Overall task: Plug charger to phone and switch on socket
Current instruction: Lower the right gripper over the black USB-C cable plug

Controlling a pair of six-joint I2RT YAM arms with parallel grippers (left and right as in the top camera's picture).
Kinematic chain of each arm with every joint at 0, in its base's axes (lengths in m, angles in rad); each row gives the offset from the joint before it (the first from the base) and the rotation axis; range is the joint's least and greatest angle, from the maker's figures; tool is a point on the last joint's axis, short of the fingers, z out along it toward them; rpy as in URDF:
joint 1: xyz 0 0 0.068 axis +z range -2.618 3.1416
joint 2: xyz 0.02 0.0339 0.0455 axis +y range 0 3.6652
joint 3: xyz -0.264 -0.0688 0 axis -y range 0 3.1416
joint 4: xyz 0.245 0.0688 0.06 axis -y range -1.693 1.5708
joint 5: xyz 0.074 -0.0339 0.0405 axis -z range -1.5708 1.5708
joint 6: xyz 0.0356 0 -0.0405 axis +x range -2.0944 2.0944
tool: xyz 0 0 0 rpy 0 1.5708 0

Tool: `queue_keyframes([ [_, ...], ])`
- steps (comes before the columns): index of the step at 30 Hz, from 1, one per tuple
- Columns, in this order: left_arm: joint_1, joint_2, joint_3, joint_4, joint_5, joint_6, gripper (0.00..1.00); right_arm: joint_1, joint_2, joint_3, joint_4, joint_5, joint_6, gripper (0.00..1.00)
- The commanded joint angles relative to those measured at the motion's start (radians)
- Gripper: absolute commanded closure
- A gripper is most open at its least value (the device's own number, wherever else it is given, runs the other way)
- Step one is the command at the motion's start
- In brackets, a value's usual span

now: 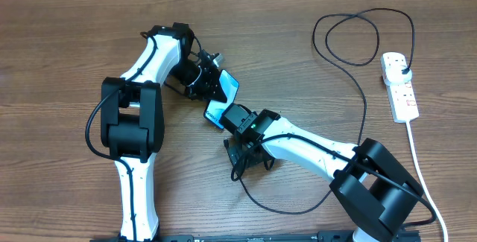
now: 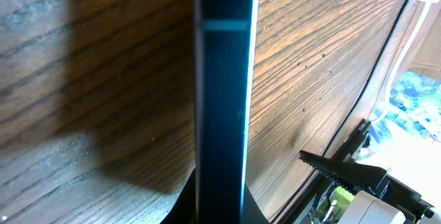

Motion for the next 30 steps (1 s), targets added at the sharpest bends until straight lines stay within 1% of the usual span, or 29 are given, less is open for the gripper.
queue_keyframes([
  [1, -0.018, -0.005, -0.062, 0.039, -0.076, -0.004, 0.96, -0.003, 0.001, -0.017, 0.01, 0.04, -0.024, 0.0],
  [4, -0.026, -0.005, -0.145, 0.119, -0.07, -0.006, 0.96, -0.004, 0.001, -0.017, 0.012, 0.04, -0.024, 0.0],
  [5, -0.028, -0.005, -0.175, 0.14, -0.046, -0.02, 0.96, -0.004, 0.001, -0.017, 0.013, 0.04, -0.024, 0.0],
  [7, -0.025, -0.005, -0.196, 0.147, -0.016, -0.019, 0.96, -0.004, 0.001, -0.017, 0.015, 0.041, -0.024, 0.0],
  [22, -0.011, -0.005, -0.197, 0.15, -0.015, -0.02, 0.96, -0.004, 0.001, -0.031, 0.037, 0.051, -0.029, 0.0],
  [30, -0.011, -0.005, -0.197, 0.15, -0.013, -0.02, 0.96, -0.004, 0.001, -0.032, 0.066, 0.052, -0.085, 0.0],
])
